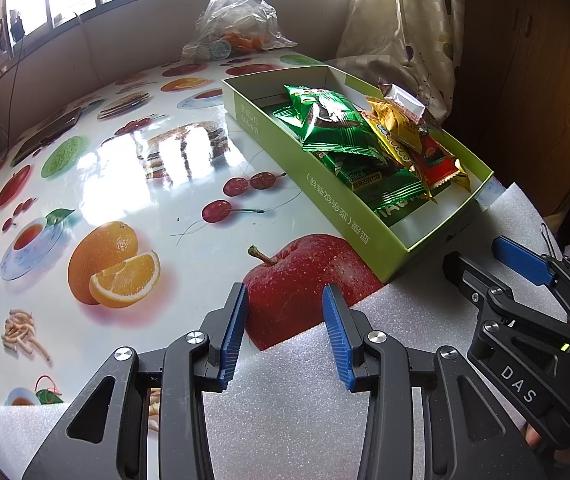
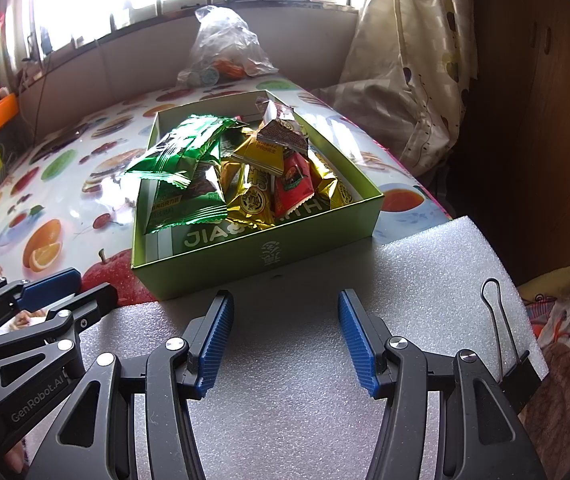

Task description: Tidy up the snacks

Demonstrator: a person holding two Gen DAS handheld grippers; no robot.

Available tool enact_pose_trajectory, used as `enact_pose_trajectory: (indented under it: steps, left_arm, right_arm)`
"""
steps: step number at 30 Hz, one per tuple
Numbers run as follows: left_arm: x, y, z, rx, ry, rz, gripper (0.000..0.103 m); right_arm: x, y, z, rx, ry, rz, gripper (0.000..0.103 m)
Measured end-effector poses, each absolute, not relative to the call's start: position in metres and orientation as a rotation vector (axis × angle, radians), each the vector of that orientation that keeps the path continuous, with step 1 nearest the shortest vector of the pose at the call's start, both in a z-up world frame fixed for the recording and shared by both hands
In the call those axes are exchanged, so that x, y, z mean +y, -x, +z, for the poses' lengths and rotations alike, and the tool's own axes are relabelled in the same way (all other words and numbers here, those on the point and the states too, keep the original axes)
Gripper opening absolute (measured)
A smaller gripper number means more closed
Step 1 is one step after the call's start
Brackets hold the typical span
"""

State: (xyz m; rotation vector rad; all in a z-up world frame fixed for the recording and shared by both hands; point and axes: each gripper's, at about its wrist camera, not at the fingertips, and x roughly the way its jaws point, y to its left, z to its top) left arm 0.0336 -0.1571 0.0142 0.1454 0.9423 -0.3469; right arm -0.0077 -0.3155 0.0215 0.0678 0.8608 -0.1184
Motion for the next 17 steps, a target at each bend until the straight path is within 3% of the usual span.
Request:
enact_pose_trajectory:
  steps: [17]
  left_arm:
    - [-0.1573,-0.0335,0.0155,0.942,-0.143,-0.347,0.04]
  right_arm:
    - [-0.3153,0.0079,0.021,0.86,-0.067,-0.118,0.054]
